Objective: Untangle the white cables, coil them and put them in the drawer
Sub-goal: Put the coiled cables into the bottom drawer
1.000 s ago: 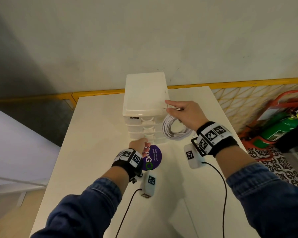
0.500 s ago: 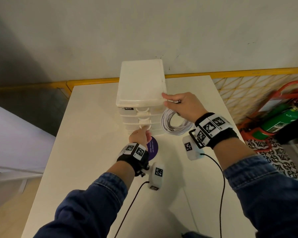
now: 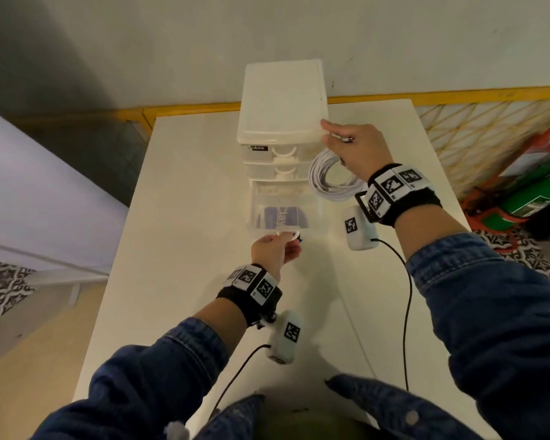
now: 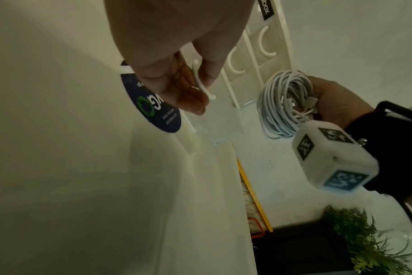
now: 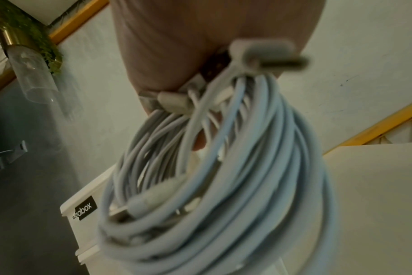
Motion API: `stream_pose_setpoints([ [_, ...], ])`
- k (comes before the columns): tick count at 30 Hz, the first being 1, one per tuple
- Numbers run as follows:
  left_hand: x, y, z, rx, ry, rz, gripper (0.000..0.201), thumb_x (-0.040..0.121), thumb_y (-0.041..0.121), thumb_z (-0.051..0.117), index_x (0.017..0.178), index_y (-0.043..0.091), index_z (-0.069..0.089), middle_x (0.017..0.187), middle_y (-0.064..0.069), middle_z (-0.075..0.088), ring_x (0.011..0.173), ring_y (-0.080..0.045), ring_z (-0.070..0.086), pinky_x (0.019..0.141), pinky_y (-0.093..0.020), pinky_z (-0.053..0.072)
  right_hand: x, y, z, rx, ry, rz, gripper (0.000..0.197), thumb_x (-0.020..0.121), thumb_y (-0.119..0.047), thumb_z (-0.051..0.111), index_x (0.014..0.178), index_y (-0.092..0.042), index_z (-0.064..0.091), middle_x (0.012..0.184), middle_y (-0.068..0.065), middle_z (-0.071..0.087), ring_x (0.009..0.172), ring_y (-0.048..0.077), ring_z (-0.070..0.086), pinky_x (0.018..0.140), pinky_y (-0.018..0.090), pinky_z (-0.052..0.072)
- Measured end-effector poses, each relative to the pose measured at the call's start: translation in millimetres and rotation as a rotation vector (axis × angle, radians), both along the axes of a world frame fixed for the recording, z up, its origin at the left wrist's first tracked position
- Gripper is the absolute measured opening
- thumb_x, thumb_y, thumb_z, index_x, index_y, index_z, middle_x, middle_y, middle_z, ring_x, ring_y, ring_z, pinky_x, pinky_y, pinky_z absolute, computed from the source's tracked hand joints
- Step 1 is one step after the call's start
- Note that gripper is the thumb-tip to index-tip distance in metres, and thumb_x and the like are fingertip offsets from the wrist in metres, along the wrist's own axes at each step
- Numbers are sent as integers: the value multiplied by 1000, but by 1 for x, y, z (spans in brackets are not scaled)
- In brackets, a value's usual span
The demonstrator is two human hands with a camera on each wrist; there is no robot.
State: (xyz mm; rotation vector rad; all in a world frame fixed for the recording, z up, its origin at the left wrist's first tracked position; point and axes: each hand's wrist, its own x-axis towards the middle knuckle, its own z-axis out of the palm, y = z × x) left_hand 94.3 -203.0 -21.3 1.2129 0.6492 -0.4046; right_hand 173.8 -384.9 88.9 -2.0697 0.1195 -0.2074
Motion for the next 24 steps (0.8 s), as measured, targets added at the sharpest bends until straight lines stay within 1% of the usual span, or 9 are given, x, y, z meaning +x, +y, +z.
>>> stream_pose_setpoints([
  [2,-9,3,1,-1,15,-15,9,84,1,66,77,-2,61,50,-4,64,42,-12,60,48,-22,54,0,1,-2,-2,-7,-15,30,87,-34,62,117,-32,64,107,-2,70,52,-16,49,78,16,46],
  [4,-17,6,2,-9,31,-19,7,84,1,67,81,-3,61,52,-6,65,43,-13,61,48,-23,54,0,2,-3,6,-6,-28,30,86,-35,62,116,-34,64,98,-3,70,51,-17,48,79,19,46],
  [8,-27,10,3,7,19,-37,10,84,3,67,79,1,59,61,-10,65,48,-16,63,53,-25,56,0,3,-5,-16,-6,-35,30,86,-36,61,116,-35,64,79,-11,61,49,-13,49,74,20,45],
  [12,-31,13,3,40,21,-75,12,85,5,66,86,-2,56,56,-8,65,46,-17,62,51,-26,56,-1,3,-4,-17,-9,-39,30,86,-35,62,117,-33,64,69,-16,60,46,-8,50,70,20,45],
  [14,-34,15,4,82,15,-128,15,86,9,67,85,-1,56,56,-8,65,46,-17,61,51,-26,56,-2,5,-2,-2,-8,-39,31,87,-33,62,118,-32,64,64,-15,60,43,-3,50,64,19,44],
  [18,-34,25,10,152,5,-304,27,88,21,67,97,-2,58,69,-11,66,55,-19,61,53,-26,55,-5,6,0,7,4,-44,32,87,-33,62,118,-32,63,53,-19,57,40,1,47,60,19,43],
  [20,-31,35,18,195,4,-459,31,90,29,64,99,-1,58,72,-11,67,60,-20,63,56,-25,55,-8,7,3,-4,2,-48,32,86,-33,62,118,-34,63,50,-19,58,41,2,48,58,19,44],
  [22,-27,46,30,238,-16,-659,36,91,37,61,98,2,59,76,-11,67,63,-19,63,59,-25,55,-13,10,8,-18,-17,-69,29,86,-33,62,115,-36,64,63,-14,61,45,4,52,56,20,49],
  [24,-22,55,43,297,-23,-807,44,90,45,59,97,1,59,77,-12,68,62,-18,64,58,-24,55,-21,16,10,4,-58,-130,18,86,-32,62,103,-31,67,76,-10,63,53,4,56,52,20,51],
])
